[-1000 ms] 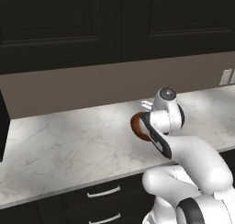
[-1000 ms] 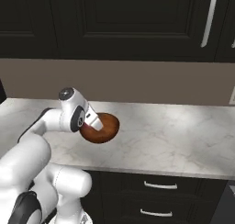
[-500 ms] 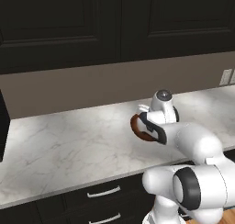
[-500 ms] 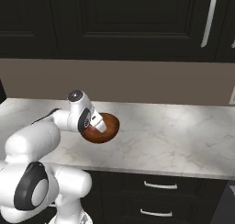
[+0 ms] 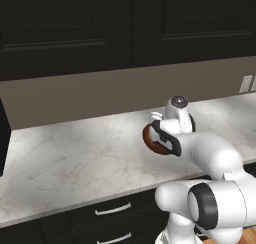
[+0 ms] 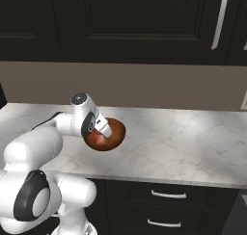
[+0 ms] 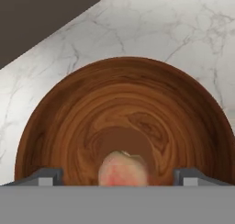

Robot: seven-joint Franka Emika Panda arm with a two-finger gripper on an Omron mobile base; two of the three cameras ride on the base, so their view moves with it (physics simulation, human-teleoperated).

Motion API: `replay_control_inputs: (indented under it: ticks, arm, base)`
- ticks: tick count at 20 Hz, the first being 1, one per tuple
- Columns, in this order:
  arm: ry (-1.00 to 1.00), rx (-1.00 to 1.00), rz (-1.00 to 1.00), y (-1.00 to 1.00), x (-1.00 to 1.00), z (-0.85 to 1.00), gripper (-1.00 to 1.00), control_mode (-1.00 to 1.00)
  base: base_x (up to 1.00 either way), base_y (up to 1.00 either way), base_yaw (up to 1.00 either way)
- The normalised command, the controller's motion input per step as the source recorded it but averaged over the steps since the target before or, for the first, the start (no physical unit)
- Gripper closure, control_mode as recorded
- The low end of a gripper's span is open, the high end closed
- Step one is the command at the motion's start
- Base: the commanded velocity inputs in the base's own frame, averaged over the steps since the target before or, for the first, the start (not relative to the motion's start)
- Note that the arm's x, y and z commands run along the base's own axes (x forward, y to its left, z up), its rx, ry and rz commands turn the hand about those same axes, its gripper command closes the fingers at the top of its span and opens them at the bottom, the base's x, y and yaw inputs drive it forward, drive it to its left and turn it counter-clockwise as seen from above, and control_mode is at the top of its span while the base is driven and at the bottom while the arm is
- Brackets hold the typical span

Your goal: Take the lime, peach, and bell pepper from the freezer and place them in the bowl on the counter.

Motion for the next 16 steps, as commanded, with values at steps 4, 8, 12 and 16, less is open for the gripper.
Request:
replay_control_inputs:
  ticks: [4,8,12,16]
  arm:
    - [-0.03,0.00,0.00,0.00,-0.11,0.64,-1.00,-1.00]
    - [-0.07,0.00,0.00,0.09,-0.75,0.89,-1.00,-1.00]
    - [-0.15,-0.04,0.00,0.24,-1.00,0.40,-1.00,-1.00]
    - [-0.24,-0.08,0.00,0.23,-1.00,0.06,-1.00,-1.00]
  base:
    - [0.00,0.00,0.00]
    - [0.00,0.00,0.00]
    - [0.00,0.00,0.00]
    - [0.00,0.00,0.00]
